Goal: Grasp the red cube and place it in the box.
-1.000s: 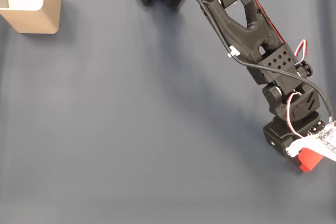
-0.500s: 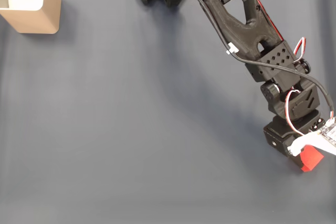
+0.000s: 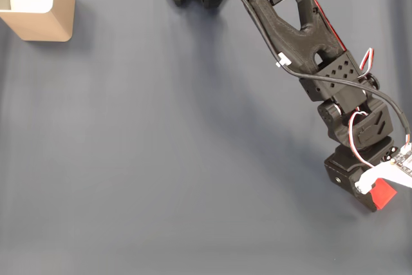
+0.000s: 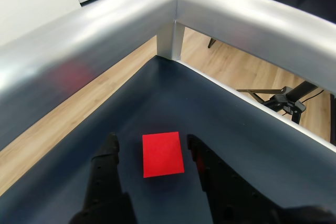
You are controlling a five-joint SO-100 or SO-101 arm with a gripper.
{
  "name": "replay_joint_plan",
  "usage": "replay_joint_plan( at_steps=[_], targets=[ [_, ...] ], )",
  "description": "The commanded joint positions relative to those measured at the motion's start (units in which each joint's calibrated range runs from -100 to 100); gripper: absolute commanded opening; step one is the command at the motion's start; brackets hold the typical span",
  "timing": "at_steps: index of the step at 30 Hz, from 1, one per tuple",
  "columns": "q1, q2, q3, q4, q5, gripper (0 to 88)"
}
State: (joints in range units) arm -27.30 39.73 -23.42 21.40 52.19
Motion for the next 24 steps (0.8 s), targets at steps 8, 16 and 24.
replay_joint_plan(
  at_steps=[8,16,24],
  targets=[
    [0.88,-0.82,-0.58,-0.74,0.63,30.1],
    [0.88,-0.56,-0.49,-0.58,0.34,30.1],
    [0.88,-0.74,0.79,-0.5,0.1,30.1]
  ],
)
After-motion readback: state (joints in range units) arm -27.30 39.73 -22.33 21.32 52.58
